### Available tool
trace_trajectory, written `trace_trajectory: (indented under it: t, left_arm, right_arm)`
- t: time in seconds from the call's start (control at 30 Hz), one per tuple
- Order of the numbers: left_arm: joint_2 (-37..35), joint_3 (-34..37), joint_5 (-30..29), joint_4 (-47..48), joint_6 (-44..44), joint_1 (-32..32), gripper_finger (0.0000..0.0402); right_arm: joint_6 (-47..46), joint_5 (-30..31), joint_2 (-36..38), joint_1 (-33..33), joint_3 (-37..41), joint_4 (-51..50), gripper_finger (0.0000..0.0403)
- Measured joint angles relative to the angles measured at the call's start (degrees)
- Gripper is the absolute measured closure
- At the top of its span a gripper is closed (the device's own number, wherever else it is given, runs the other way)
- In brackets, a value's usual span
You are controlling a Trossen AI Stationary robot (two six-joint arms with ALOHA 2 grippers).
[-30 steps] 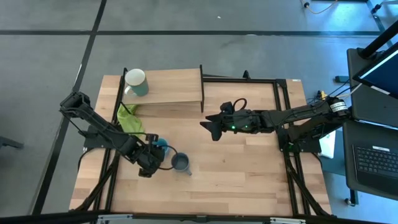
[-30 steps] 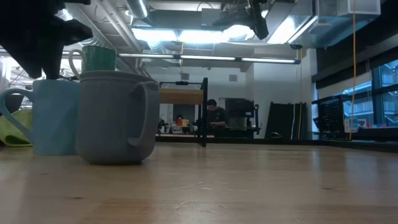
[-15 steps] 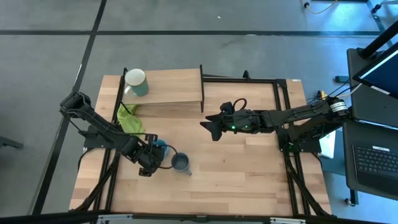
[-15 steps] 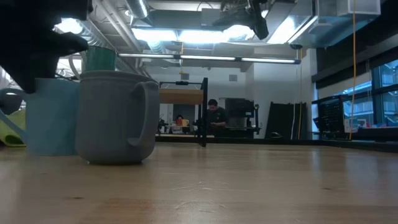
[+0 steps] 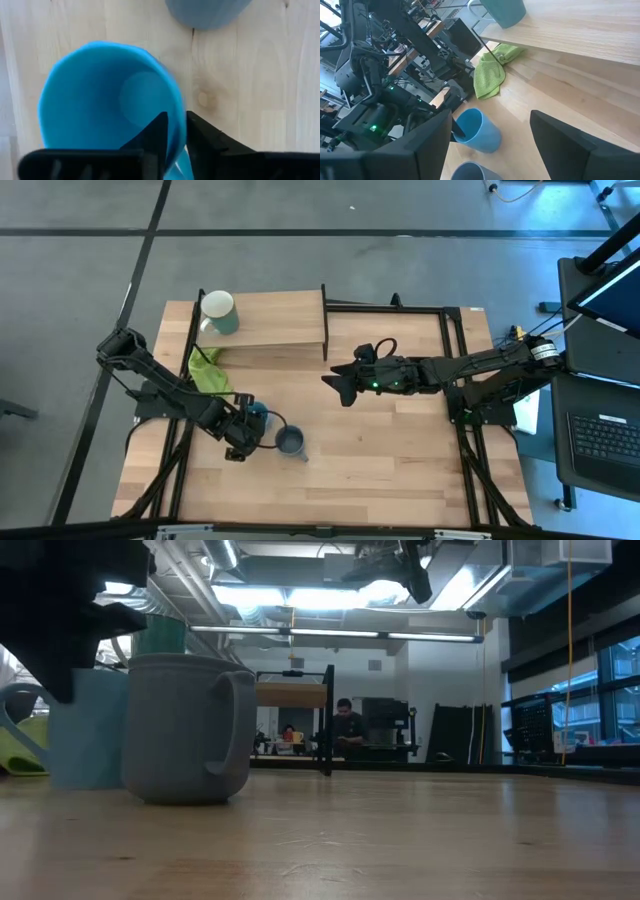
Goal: Stack small to large cups/mugs on shelf
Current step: Put the light blue mug on the shelf
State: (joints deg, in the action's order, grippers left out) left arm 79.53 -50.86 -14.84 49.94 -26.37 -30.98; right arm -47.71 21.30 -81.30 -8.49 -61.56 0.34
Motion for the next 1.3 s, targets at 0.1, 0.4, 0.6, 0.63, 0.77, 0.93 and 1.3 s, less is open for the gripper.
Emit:
trace_trajectory:
  t: [0.1, 0.4, 0.6, 0.63, 0.77, 0.93, 1.3]
  left_arm:
    - [0.0, 0.1, -0.1, 0.0, 0.1, 0.0, 0.0368]
    - [0.0, 0.1, -0.3, -0.6, -0.1, 0.8, 0.0384]
    - [-0.1, 0.0, 1.2, -0.8, 0.0, 2.1, 0.0385]
    - [0.0, -0.2, 1.6, -0.7, 0.0, 2.5, 0.0385]
    - [0.0, -3.1, 2.4, -0.9, 0.0, 3.9, 0.0385]
    - [0.0, -6.7, 3.0, 0.0, 1.4, 6.6, 0.0386]
    - [0.0, -12.5, 6.7, 4.3, 1.6, 11.2, 0.0387]
  right_arm:
    - [0.0, 0.0, 0.0, 0.0, 0.0, 0.0, 0.0131]
    - [-0.1, 0.0, 0.0, 0.1, 0.0, 0.0, 0.0131]
    - [0.0, 0.1, 0.0, 0.1, 0.0, -0.9, 0.0131]
    - [0.0, 0.0, 0.0, 0.1, 0.0, -1.1, 0.0131]
    - [0.1, 0.1, 0.0, 0.1, 0.0, -2.5, 0.0131]
    - [1.5, 0.1, 0.0, -0.3, 0.0, -2.8, 0.0131]
    - [6.9, -0.8, 0.0, -0.3, 0.0, -2.9, 0.0131]
